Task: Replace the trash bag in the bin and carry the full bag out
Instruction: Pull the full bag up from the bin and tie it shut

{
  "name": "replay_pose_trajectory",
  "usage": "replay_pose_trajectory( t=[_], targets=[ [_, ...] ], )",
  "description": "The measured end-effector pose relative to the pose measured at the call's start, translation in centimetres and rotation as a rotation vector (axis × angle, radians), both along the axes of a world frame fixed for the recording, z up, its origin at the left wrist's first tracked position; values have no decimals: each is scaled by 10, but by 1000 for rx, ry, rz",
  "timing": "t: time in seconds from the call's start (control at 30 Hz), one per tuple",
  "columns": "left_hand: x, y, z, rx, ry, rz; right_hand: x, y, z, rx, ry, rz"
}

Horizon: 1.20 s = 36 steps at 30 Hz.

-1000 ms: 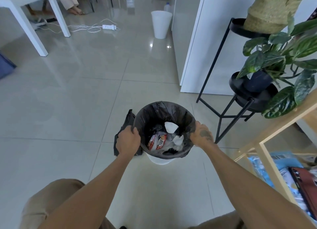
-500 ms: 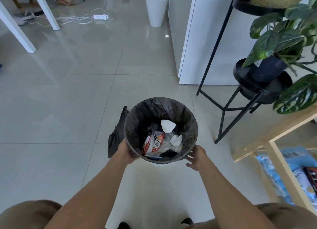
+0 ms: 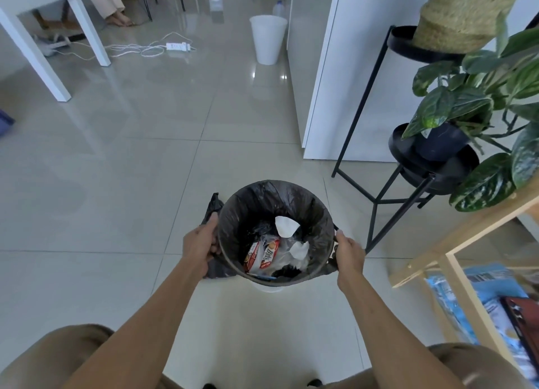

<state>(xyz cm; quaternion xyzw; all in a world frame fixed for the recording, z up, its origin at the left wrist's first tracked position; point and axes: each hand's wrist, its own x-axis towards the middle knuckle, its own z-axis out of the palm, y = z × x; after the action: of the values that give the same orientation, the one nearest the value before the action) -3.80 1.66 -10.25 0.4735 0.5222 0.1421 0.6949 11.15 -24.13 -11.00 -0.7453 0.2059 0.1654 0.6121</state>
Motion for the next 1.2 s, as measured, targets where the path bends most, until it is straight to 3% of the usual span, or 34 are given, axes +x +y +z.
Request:
replay_pose_trajectory(
  t=[0.23, 0.47, 0.57, 0.63, 0.73, 0.83, 0.97, 1.1, 1.2],
  targets=[
    [-15, -7, 23, 305, 189, -179, -6, 9, 19, -256, -205, 139],
    [-48, -20, 26, 347, 326, -64, -2, 14, 22, -604, -210, 386],
    [-55, -16, 31, 326, 335, -99, -6, 20, 42, -713, -323, 411],
    [-54, -17, 39, 333, 298, -111, -7, 28, 56, -573, -350, 402],
    [-55, -18, 42, 380, 306, -126, -13, 38, 72, -62, -255, 326],
    [-56, -20, 42, 450, 338, -184, -20, 40, 89, 270, -150, 415],
    [-55, -21, 48, 495, 299, -181, -18, 38, 107, 346, -120, 644],
    [-56, -14, 62, 392, 239, -26, -10, 32, 109, 491, -79, 646],
    [-55, 4, 77, 280, 166, 38, -3, 28, 116, 467, -97, 651]
  ],
)
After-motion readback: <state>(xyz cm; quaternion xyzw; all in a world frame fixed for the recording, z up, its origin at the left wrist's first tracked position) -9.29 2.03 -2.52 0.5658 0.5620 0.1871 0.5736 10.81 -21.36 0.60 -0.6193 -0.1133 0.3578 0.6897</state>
